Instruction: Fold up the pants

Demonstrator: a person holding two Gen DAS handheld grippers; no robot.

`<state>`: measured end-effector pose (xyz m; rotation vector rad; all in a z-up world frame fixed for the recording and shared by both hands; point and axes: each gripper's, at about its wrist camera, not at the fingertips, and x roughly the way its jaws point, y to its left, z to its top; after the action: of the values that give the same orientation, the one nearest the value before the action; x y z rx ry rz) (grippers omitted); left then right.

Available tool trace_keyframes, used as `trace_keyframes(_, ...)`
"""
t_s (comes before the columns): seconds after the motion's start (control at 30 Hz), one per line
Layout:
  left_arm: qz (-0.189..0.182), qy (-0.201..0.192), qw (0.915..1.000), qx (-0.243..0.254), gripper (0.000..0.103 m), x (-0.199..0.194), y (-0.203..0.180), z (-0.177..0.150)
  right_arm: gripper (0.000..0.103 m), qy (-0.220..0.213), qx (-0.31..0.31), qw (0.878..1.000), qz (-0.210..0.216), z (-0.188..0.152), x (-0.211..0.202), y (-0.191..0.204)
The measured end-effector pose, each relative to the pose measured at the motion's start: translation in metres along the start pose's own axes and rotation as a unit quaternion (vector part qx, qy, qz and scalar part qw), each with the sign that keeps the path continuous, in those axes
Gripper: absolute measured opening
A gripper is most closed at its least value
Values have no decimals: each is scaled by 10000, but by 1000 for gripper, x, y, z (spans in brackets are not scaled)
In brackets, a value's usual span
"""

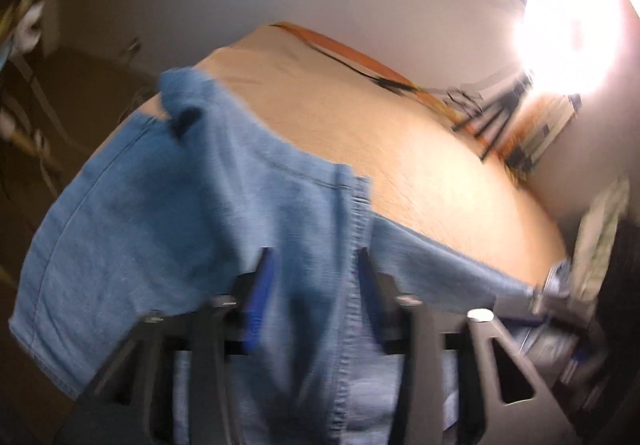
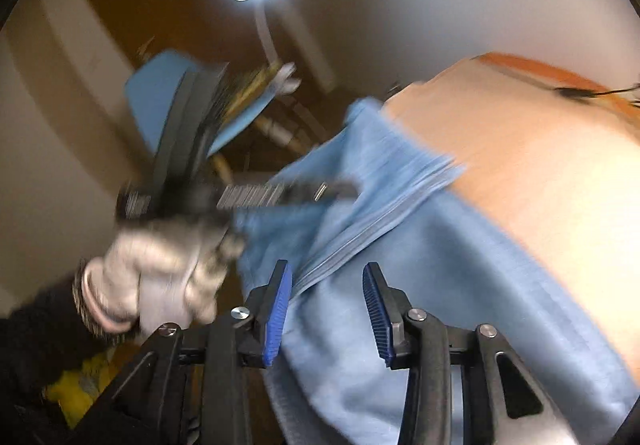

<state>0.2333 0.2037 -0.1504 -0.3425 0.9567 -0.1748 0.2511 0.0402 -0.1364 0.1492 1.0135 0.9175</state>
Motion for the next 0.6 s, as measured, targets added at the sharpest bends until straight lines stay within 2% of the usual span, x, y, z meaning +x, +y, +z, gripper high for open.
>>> trace_keyframes(0.1, 208, 177, 9974, 663, 59, 13, -29, -1, 42, -174, 332, 9990, -254, 15, -14, -26)
trace_keyframes(0.17, 625, 341, 9912, 1118, 59, 30, -47, -4, 43, -209, 512, 9981, -257, 20, -17, -37)
trace_keyframes(0.23, 913, 454, 9850, 1390, 59, 41, -54, -7, 44, -207, 680, 9972, -238, 27, -17, -50)
trace_keyframes(0.3, 1083, 535, 9803, 1562, 59, 51, -56, -9, 50, -128, 842, 9962, -170, 28, -16, -60)
trace_keyframes(0.4, 1209, 511, 9788, 1570, 59, 50, -44, -10, 50, -10, 1091, 9940, -27, 38, -5, -74)
trace_keyframes(0.5, 1137, 437, 9842, 1287, 44, 42, -25, -9, 50, 146, 1288, 9915, 91, 47, 13, -82)
trace_keyframes(0.6, 1002, 379, 9888, 1038, 34, 33, -13, -12, 50, 268, 1546, 9873, 252, 59, 40, -91)
